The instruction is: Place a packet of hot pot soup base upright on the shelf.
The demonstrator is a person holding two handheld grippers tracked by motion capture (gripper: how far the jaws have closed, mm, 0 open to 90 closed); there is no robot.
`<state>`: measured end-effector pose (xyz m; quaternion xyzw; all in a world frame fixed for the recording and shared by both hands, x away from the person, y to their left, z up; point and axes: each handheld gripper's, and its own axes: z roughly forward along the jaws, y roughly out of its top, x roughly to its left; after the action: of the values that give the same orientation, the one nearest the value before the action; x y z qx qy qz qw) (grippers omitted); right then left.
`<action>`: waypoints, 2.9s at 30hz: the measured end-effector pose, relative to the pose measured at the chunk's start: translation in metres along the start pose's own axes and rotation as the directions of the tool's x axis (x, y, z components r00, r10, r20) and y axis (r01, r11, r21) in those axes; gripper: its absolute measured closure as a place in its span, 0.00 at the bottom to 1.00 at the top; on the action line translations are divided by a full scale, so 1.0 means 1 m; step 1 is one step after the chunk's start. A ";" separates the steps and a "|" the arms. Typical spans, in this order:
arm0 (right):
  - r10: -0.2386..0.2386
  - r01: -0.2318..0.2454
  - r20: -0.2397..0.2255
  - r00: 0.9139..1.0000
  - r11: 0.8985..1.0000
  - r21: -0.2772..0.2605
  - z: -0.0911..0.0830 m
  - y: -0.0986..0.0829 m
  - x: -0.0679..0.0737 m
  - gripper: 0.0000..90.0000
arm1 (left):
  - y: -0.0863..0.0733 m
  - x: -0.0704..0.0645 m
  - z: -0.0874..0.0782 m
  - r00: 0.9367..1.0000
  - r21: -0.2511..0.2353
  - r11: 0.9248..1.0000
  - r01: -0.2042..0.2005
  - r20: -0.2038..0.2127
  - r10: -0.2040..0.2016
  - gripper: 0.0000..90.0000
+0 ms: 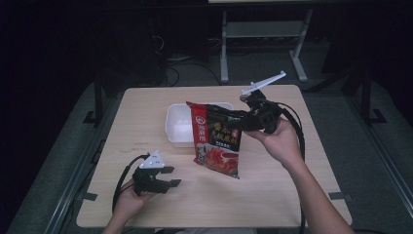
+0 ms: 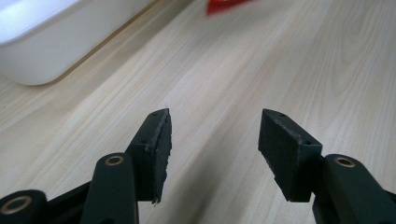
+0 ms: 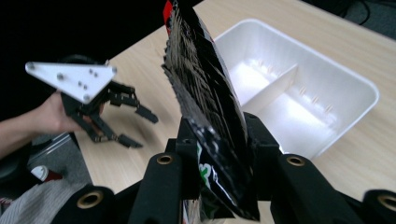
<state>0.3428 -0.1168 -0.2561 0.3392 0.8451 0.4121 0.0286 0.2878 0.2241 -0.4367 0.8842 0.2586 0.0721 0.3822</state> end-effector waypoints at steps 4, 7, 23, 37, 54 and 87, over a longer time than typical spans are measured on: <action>-0.003 0.003 0.014 1.000 1.000 -0.010 0.003 0.015 0.002 0.79 | -0.001 -0.001 -0.001 1.000 0.003 1.000 0.000 0.004 0.000 0.48; 0.003 -0.002 0.021 1.000 1.000 -0.017 0.008 0.026 0.001 0.79 | 0.000 -0.001 -0.001 1.000 -0.005 1.000 0.006 0.011 -0.006 0.47; 0.026 -0.023 0.050 0.998 0.998 -0.060 0.023 0.066 -0.008 0.79 | 0.012 -0.001 -0.016 1.000 -0.027 1.000 0.004 -0.003 -0.004 0.45; 0.046 -0.038 0.114 0.992 0.996 -0.075 0.046 0.101 -0.010 0.79 | -0.012 0.009 -0.026 0.999 -0.019 1.000 0.021 -0.035 -0.022 0.44; 0.100 -0.086 0.198 0.975 0.993 -0.077 0.089 0.121 -0.017 0.79 | -0.018 0.016 -0.031 0.998 -0.027 0.999 0.022 -0.052 -0.023 0.44; 0.149 -0.122 0.275 0.950 0.986 -0.112 0.139 0.122 -0.017 0.79 | -0.019 0.021 -0.037 0.998 -0.068 0.997 0.046 -0.035 -0.049 0.42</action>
<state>0.4686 0.0196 -0.2640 0.4499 0.7869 0.3998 0.1363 0.2859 0.2695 -0.4258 0.8629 0.2840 0.0880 0.4085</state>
